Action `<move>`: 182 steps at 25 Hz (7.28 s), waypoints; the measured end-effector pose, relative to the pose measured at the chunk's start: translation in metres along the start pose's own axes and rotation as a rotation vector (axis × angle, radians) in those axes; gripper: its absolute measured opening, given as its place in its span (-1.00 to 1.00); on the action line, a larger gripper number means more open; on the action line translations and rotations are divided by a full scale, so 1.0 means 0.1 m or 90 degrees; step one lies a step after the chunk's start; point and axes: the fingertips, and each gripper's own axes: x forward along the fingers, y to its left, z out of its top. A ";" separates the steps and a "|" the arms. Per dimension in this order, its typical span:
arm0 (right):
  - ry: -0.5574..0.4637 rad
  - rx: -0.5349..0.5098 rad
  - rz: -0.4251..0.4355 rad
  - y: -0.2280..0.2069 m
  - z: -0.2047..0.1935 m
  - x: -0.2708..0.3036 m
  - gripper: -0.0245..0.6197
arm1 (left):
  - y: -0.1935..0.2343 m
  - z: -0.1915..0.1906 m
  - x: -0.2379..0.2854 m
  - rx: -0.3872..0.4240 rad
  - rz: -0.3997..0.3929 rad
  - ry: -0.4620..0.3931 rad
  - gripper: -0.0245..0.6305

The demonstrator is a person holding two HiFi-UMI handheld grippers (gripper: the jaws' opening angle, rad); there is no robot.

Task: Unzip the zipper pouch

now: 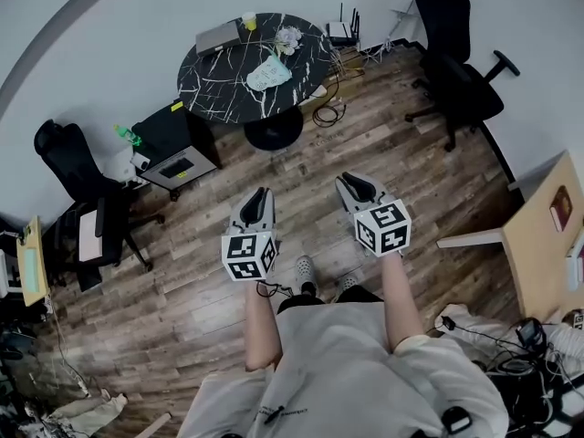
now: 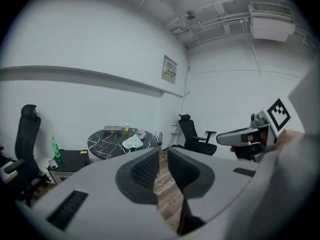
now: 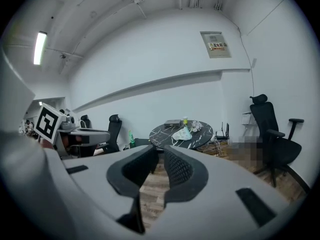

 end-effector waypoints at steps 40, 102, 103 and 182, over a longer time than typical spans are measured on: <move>0.079 0.078 0.026 -0.60 0.01 1.71 -0.33 | 1.41 0.08 1.25 -0.045 -0.009 0.012 -0.49; 0.185 0.063 0.189 -3.11 0.59 5.83 -0.37 | 2.97 1.00 5.89 -0.041 -0.212 0.124 -0.49; 0.190 0.066 0.193 -3.11 0.55 5.85 -0.37 | 2.94 0.98 5.91 -0.041 -0.220 0.128 -0.49; 0.251 -0.487 0.318 -2.12 1.46 6.15 -0.71 | 2.60 0.56 6.00 0.531 -0.458 0.374 -0.84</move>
